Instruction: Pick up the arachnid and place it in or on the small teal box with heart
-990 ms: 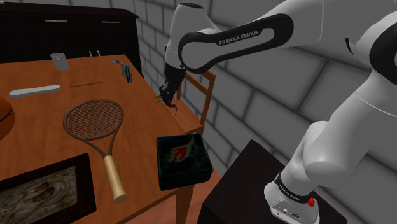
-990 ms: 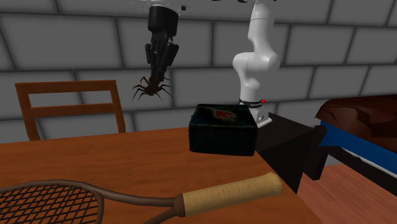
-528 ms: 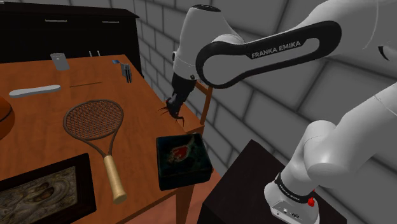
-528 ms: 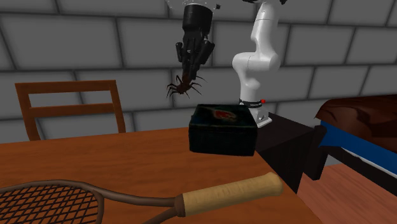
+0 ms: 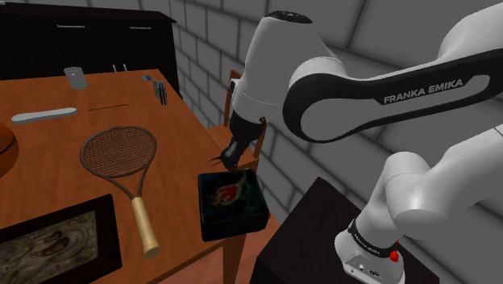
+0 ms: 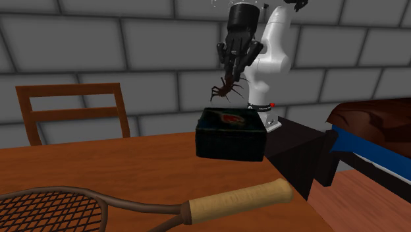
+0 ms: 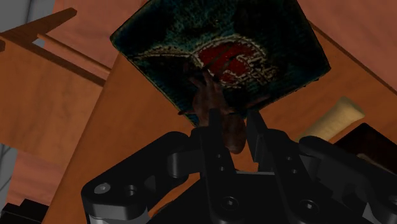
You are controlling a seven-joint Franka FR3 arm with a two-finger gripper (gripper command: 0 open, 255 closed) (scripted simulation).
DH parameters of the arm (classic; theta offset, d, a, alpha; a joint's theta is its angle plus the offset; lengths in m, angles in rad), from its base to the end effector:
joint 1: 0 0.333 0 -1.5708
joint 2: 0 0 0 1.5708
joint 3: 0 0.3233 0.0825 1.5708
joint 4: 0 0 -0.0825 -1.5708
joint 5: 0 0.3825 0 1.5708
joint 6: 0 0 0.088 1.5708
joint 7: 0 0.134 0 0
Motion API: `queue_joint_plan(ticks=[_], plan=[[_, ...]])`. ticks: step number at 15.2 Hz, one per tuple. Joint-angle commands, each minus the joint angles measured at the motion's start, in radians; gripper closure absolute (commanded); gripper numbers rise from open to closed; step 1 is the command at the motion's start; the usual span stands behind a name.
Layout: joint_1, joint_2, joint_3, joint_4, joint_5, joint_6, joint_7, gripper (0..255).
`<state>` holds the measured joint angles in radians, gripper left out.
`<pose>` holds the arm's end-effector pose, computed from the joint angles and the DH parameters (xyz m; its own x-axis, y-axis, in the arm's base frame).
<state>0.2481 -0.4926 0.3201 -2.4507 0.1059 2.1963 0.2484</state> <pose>0.3531 0.2387 0.4681 0.9447 0.2384 0.2250 0.2454 -0.9694 -0.0034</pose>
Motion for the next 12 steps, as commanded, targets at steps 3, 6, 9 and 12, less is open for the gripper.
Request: queue_joint_plan(ticks=[3, 6, 9, 12], plan=[[0.007, -0.001, 0.013, -0.051, 0.007, 0.05, 0.013, 255], [0.006, 0.014, 0.02, -0.081, 0.007, 0.095, 0.016, 255], [0.005, 0.032, 0.028, -0.108, 0.006, 0.14, 0.02, 255], [0.003, 0.053, 0.036, -0.134, 0.004, 0.187, 0.025, 255]])
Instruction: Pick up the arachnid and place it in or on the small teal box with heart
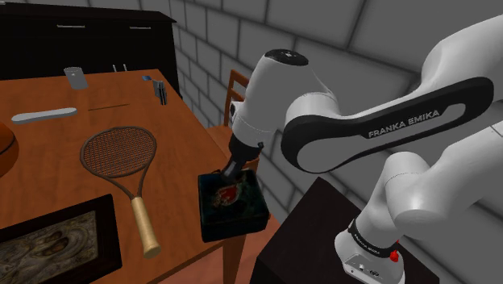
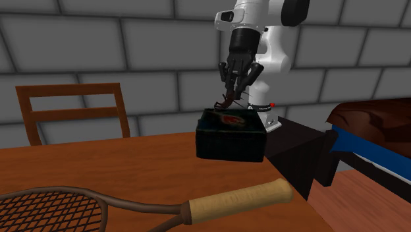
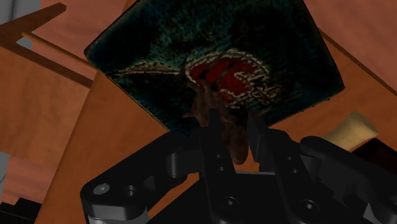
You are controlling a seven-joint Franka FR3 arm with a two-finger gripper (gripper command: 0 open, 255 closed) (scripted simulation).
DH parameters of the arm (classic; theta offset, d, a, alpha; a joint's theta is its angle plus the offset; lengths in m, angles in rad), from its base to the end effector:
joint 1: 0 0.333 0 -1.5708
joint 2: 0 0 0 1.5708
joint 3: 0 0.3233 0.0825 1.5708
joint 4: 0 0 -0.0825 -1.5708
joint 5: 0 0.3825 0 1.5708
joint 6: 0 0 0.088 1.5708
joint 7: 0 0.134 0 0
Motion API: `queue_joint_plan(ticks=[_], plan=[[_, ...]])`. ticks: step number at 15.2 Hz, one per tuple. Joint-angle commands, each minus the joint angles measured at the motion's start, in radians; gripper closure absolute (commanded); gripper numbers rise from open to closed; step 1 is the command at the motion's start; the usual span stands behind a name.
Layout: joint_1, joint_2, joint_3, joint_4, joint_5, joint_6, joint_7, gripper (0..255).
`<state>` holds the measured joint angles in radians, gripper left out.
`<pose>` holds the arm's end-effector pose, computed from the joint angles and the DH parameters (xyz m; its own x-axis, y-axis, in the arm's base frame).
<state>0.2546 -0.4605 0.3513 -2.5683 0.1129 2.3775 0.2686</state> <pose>0.3477 0.2432 0.4170 0.9372 0.2383 0.2548 0.2491 -0.9684 -0.0103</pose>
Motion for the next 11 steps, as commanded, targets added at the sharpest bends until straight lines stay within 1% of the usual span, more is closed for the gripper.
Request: queue_joint_plan(ticks=[1, 3, 10, 11], plan=[[-0.005, 0.029, 0.007, -0.025, -0.004, 0.021, 0.007, 255], [-0.007, 0.044, 0.013, -0.04, -0.006, 0.052, 0.01, 255], [-0.005, 0.044, 0.011, -0.04, -0.007, 0.052, 0.011, 255], [-0.004, 0.039, 0.009, -0.041, -0.005, 0.047, 0.008, 0]])
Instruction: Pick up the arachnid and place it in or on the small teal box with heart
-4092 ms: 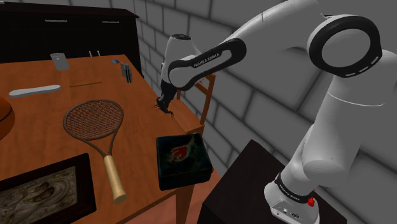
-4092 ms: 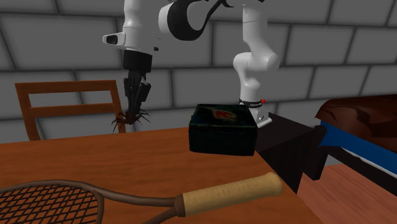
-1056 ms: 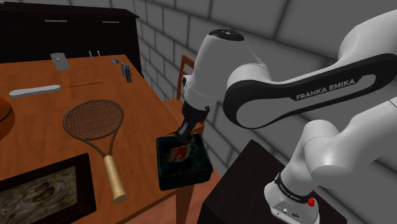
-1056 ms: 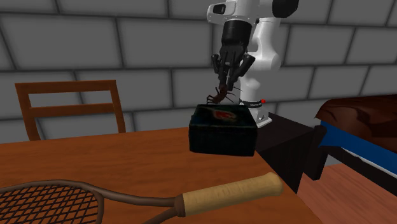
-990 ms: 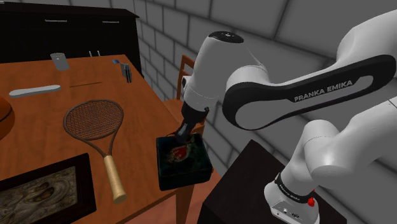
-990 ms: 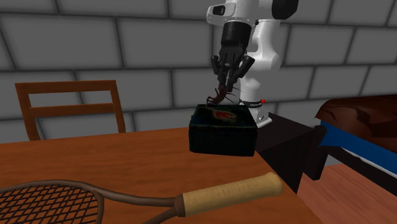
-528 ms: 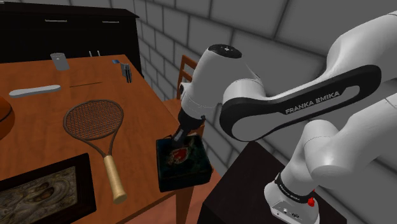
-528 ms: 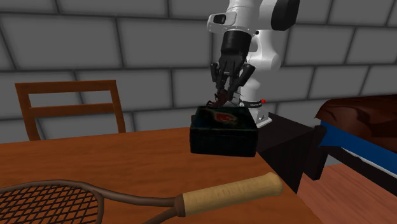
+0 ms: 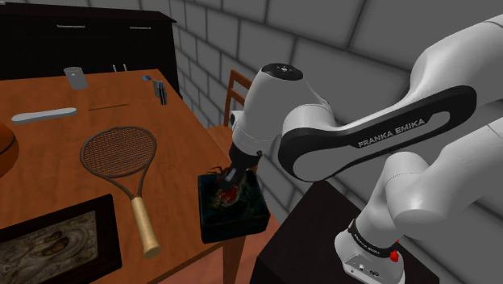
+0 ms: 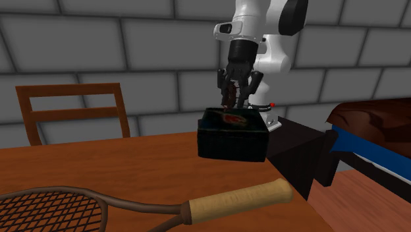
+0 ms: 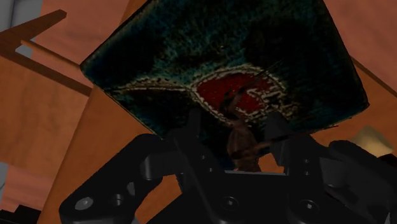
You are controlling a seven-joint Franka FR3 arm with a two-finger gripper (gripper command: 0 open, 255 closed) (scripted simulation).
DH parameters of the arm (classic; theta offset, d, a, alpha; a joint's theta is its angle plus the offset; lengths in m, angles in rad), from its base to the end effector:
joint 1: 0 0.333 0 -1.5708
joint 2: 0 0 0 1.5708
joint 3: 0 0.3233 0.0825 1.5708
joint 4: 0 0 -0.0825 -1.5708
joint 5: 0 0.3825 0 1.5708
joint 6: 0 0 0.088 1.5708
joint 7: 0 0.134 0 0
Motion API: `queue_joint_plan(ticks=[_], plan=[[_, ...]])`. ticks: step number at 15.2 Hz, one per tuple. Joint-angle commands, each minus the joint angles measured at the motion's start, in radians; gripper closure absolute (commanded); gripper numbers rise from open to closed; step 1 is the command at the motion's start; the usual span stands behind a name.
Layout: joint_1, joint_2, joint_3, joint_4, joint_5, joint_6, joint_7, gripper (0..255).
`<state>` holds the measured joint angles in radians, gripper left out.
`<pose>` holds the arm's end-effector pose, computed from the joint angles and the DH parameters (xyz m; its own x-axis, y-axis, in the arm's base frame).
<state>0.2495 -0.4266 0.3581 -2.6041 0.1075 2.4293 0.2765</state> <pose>0.3482 0.2402 0.3922 0.9423 0.2345 0.2387 0.2432 -0.9700 -0.0070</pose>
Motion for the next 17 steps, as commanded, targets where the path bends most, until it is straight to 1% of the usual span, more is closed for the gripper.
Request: queue_joint_plan(ticks=[1, 4, 5, 9, 17], plan=[[0.002, 0.001, 0.001, -0.007, 0.001, -0.007, -0.001, 0], [0.004, -0.005, 0.0, -0.011, 0.003, -0.009, -0.002, 0], [0.0, 0.01, 0.004, -0.005, -0.001, 0.0, 0.003, 0], [0.018, -0.09, -0.022, 0.047, 0.015, -0.151, -0.012, 0], [0.018, -0.09, -0.022, 0.047, 0.015, -0.151, -0.012, 0]])
